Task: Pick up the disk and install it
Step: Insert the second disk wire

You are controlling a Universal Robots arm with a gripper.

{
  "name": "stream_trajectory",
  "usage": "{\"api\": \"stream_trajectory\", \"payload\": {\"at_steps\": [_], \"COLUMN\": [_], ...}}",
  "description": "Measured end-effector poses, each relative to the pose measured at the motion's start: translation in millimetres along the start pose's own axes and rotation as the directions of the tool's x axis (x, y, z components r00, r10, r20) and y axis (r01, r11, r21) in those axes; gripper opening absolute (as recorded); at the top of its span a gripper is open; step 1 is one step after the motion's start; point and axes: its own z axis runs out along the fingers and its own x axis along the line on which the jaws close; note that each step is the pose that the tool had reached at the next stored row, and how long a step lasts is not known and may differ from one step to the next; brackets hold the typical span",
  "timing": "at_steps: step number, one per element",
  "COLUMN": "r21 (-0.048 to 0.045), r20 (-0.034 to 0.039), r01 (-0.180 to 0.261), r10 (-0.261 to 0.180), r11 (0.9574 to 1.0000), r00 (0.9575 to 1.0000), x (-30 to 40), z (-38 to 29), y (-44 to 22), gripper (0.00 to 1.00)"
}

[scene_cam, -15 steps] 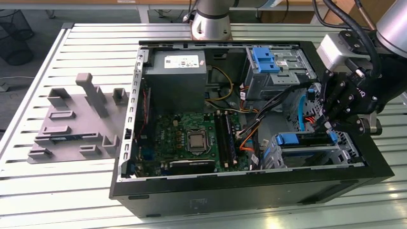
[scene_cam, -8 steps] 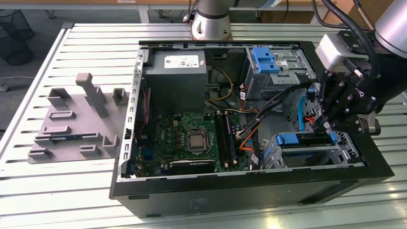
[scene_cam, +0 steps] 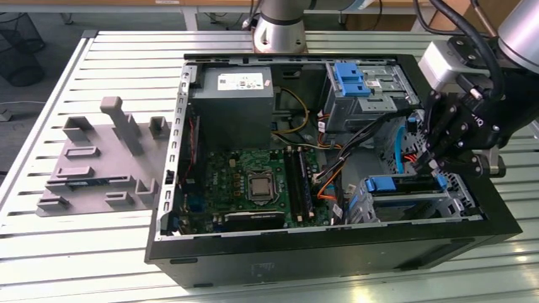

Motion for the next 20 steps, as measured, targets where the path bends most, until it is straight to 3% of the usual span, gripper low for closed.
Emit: {"api": "stream_trajectory", "payload": {"at_steps": [6, 9, 14, 20], "r21": [0.0038, 0.0152, 0.0158, 0.0245], "r20": [0.0003, 0.0008, 0.0007, 0.0012], "r01": [0.0, 0.0, 0.0, 0.0], "r10": [0.0, 0.0, 0.0, 0.0], "r11": [1.0, 0.9999, 0.9999, 0.9997], "r00": [1.0, 1.0, 1.0, 1.0], "x": [0.0, 0.1, 0.1, 0.5], "z": [-8.0, -8.1, -8.2, -7.4], "y": [0.6, 2.0, 2.2, 12.2], "gripper": [0.11, 0.11, 0.11, 0.11]}}
